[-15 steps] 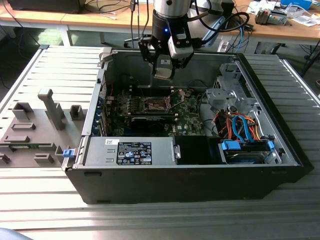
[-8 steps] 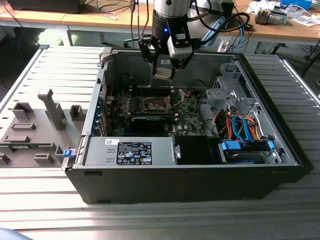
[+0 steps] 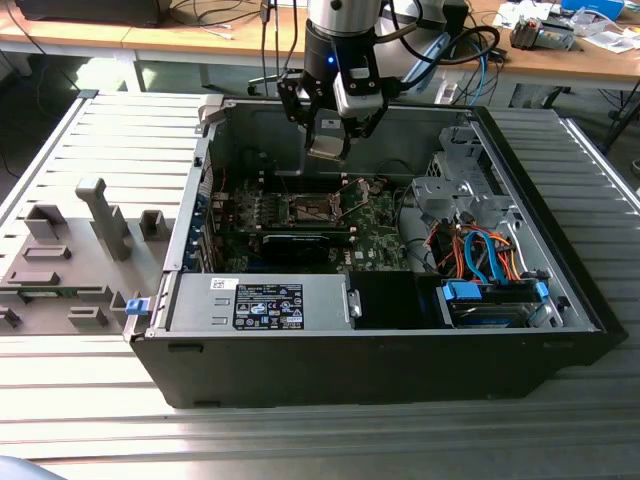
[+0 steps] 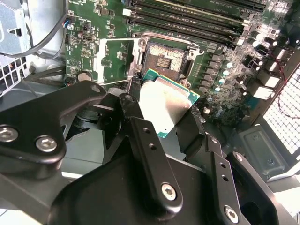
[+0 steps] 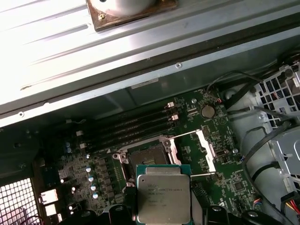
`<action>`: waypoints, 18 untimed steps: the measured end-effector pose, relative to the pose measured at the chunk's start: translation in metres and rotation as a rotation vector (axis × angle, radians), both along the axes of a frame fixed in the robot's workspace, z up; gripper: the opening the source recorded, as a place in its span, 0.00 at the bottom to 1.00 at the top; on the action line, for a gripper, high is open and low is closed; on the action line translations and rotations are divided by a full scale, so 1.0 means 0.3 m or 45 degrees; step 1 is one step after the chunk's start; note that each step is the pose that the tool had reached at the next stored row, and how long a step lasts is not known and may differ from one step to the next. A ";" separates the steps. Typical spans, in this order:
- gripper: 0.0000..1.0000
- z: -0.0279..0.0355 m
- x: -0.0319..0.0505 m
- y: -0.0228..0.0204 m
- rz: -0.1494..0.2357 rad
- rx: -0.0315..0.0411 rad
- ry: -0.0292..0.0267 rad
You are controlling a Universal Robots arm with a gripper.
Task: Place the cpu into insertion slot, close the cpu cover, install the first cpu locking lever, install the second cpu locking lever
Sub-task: 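Place the cpu into insertion slot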
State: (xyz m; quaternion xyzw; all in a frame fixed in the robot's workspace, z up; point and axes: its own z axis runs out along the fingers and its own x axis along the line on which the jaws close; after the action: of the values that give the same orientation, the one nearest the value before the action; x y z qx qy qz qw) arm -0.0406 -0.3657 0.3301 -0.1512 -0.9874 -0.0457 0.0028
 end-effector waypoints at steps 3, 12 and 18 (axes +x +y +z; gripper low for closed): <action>0.54 0.000 0.000 0.000 -0.011 -0.0001 0.0000; 0.54 0.000 0.000 0.000 -0.043 -0.0001 -0.0001; 0.54 0.000 0.000 0.000 -0.068 0.0000 0.0000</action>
State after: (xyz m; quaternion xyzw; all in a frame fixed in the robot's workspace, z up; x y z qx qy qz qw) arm -0.0406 -0.3657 0.3301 -0.1774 -0.9831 -0.0457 0.0016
